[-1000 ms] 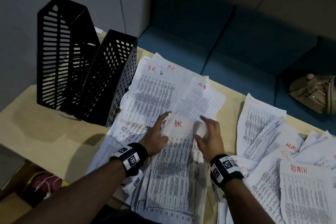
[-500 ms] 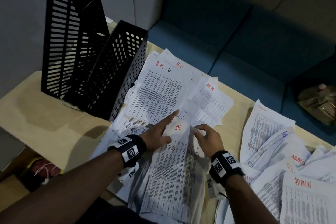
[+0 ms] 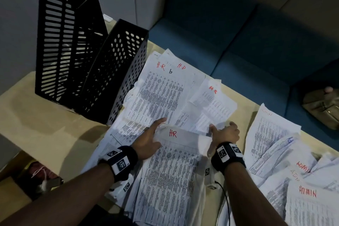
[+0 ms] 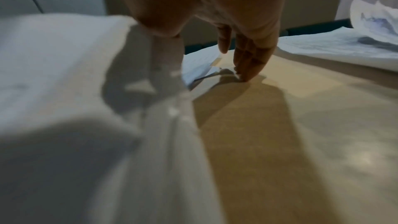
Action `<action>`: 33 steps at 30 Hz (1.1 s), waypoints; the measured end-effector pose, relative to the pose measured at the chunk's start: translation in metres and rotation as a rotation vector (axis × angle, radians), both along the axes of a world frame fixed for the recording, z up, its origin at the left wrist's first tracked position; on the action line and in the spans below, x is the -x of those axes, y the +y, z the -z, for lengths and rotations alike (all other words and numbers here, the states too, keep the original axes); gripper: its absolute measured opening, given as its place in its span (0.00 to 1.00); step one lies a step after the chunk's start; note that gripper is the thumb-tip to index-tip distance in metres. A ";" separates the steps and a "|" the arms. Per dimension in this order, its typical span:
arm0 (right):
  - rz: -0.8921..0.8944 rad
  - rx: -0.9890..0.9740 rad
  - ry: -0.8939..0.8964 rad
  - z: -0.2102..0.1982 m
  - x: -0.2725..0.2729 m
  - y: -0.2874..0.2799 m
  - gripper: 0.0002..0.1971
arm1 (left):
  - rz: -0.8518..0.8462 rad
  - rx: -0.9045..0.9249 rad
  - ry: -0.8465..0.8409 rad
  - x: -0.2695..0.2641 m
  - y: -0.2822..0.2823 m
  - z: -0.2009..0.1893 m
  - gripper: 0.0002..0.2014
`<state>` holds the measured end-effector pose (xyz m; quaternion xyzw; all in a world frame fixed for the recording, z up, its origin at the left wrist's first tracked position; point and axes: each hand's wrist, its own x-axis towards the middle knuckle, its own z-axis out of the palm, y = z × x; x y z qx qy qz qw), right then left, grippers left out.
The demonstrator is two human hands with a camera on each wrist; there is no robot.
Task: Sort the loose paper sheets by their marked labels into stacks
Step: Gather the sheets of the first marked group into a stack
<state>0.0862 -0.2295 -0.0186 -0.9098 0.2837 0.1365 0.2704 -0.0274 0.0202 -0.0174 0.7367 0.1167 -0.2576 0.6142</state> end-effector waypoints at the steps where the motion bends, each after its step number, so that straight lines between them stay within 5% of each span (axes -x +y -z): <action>1: 0.038 -0.044 -0.002 0.002 -0.006 0.003 0.43 | -0.042 0.002 0.024 0.003 0.003 0.002 0.39; 5: 0.185 -0.184 0.097 0.003 -0.022 0.013 0.43 | -0.110 -0.065 0.104 0.009 0.013 0.007 0.30; 10: 0.091 -0.163 0.077 -0.004 -0.025 0.019 0.17 | -0.120 -0.130 0.109 0.011 0.017 0.009 0.26; 15: 0.128 -0.184 -0.317 -0.053 -0.027 -0.011 0.07 | -0.119 -0.127 0.103 0.012 0.019 0.013 0.27; 18: 0.155 -0.142 -0.531 -0.092 -0.022 -0.052 0.20 | -0.106 -0.117 0.101 0.013 0.019 0.015 0.29; 20: 0.179 -0.128 -0.683 -0.122 -0.015 -0.076 0.20 | -0.089 -0.154 0.091 0.013 0.016 0.014 0.26; 24: 0.237 -0.384 -0.925 -0.175 0.006 -0.103 0.10 | -0.159 -0.189 0.095 0.015 0.005 0.005 0.16; 27: 0.129 -0.360 -0.848 -0.181 0.026 -0.116 0.08 | -0.231 -0.088 0.114 0.018 0.003 0.004 0.15; 33: -0.253 -0.185 -0.332 -0.123 0.055 -0.098 0.08 | -0.207 -0.066 0.005 0.007 0.007 0.003 0.19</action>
